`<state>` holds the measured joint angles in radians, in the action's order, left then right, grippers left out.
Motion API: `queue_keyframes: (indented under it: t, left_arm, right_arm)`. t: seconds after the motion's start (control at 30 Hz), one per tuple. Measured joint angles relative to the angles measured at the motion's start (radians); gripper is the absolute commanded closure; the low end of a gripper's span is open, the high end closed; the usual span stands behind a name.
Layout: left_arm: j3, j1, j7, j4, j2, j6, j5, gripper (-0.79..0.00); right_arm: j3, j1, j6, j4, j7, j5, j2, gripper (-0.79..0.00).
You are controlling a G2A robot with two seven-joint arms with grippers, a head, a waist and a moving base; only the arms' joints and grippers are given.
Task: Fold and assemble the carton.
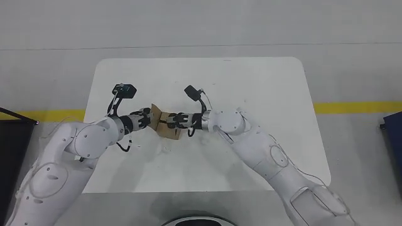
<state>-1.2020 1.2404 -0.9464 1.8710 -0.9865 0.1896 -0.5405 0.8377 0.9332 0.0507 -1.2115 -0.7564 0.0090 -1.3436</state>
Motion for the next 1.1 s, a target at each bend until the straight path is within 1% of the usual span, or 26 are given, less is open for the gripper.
queue_keyframes:
  t: [0.07, 0.1, 0.13, 0.17, 0.2, 0.4, 0.57, 0.7, 1.1]
  left_arm:
    - [0.003, -0.003, -0.002, -0.001, -0.001, 0.0, 0.0, 0.0]
    - [0.004, -0.004, -0.002, 0.0, -0.001, 0.0, -0.001, -0.052]
    - [0.006, -0.005, -0.001, 0.0, -0.002, -0.001, -0.001, -0.311]
    - [0.007, -0.007, 0.003, 0.0, -0.003, -0.001, 0.0, -0.677]
    - [0.008, -0.007, 0.006, -0.001, -0.003, -0.001, 0.002, -0.785]
    - [0.006, -0.003, 0.052, 0.002, -0.009, 0.006, 0.035, -0.785]
    - [-0.008, -0.002, 0.132, 0.0, -0.017, 0.037, 0.081, -0.785]
    - [-0.007, -0.003, 0.166, -0.008, -0.023, 0.061, 0.099, -0.785]
    - [0.066, -0.039, 0.218, -0.033, -0.048, 0.12, 0.132, -0.785]
  right_arm:
    - [-0.009, -0.013, 0.021, 0.012, -0.008, 0.0, -0.005, 0.0]
    - [-0.013, -0.017, 0.023, 0.017, -0.008, 0.0, -0.007, 0.0]
    - [-0.016, -0.02, 0.023, 0.021, -0.008, 0.001, -0.009, 0.0]
    - [-0.019, -0.023, 0.02, 0.027, -0.008, 0.003, -0.011, 0.0]
    - [-0.021, -0.025, 0.019, 0.03, -0.008, 0.003, -0.012, 0.0]
    - [-0.023, -0.029, 0.011, 0.038, -0.01, -0.002, -0.016, 0.0]
    - [-0.026, -0.03, 0.013, 0.04, -0.014, -0.012, -0.018, 0.0]
    - [-0.029, -0.032, 0.013, 0.04, -0.019, -0.017, -0.02, 0.0]
    - [-0.029, -0.025, -0.026, 0.054, -0.036, -0.02, -0.023, 0.0]
